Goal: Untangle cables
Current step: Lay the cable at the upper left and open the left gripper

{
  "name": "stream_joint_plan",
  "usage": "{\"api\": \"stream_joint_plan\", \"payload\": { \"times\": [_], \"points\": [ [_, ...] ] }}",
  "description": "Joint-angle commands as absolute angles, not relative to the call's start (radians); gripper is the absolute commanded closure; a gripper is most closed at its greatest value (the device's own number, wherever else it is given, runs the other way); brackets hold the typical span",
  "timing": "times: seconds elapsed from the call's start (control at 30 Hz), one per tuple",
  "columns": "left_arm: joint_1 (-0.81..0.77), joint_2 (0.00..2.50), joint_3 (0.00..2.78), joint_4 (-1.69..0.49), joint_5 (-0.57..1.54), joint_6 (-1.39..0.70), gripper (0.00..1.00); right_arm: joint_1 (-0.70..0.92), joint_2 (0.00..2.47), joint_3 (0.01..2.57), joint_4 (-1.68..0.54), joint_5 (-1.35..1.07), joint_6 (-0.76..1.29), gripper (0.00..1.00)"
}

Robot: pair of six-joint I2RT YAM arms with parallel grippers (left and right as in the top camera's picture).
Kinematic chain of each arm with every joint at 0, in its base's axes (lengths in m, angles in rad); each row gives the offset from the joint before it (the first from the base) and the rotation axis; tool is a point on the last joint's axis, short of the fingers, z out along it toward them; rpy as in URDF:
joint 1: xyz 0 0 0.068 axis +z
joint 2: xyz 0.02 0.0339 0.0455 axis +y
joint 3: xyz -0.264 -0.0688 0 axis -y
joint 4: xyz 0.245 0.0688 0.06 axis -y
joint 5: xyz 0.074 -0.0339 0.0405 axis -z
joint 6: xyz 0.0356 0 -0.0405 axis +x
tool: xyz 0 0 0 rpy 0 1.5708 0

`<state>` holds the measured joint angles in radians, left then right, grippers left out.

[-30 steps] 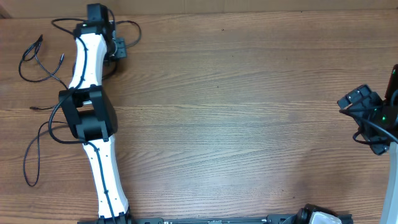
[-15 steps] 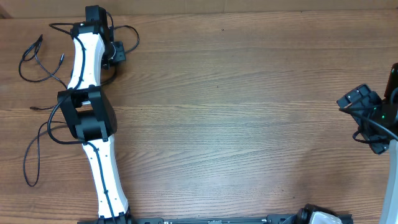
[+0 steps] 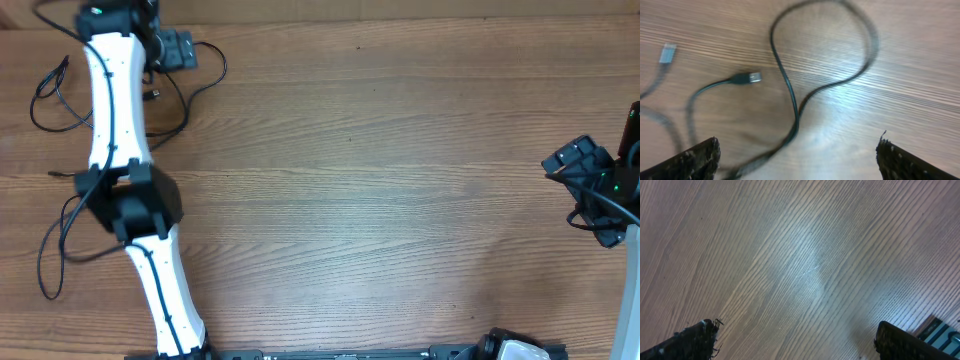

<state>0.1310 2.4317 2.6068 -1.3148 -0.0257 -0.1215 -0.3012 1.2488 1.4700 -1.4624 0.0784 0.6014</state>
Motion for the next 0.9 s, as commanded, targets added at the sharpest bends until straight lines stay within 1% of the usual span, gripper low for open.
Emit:
{"api": "stream_joint_plan", "payload": {
  "times": [0.0,0.2,0.4,0.47,0.67,0.87],
  "points": [
    [0.13,2.226,2.654,-1.383,-0.006,-0.139,0.0,-0.305,1.248,1.487,-1.461,0.089,0.594,0.0],
    [0.13,2.022,2.654,-1.508,0.023,-0.147,0.0,-0.305,1.248,1.487,-1.461,0.089,0.593,0.0],
    [0.13,1.957,2.653,-1.622,0.005,-0.15,0.01,-0.305,1.248,1.487,-1.461,0.089,0.594,0.0],
    [0.129,1.957,2.653,-1.654,-0.015,-0.182,0.0,-0.305,1.248,1.487,-1.461,0.089,0.594,0.0],
    [0.095,1.915,2.653,-1.626,-0.02,-0.207,0.0,-0.305,1.248,1.487,-1.461,0.089,0.594,0.0],
    [0.054,1.895,2.653,-1.624,-0.135,-0.279,0.01,-0.305,1.248,1.487,-1.461,0.089,0.594,0.0]
  ]
}}
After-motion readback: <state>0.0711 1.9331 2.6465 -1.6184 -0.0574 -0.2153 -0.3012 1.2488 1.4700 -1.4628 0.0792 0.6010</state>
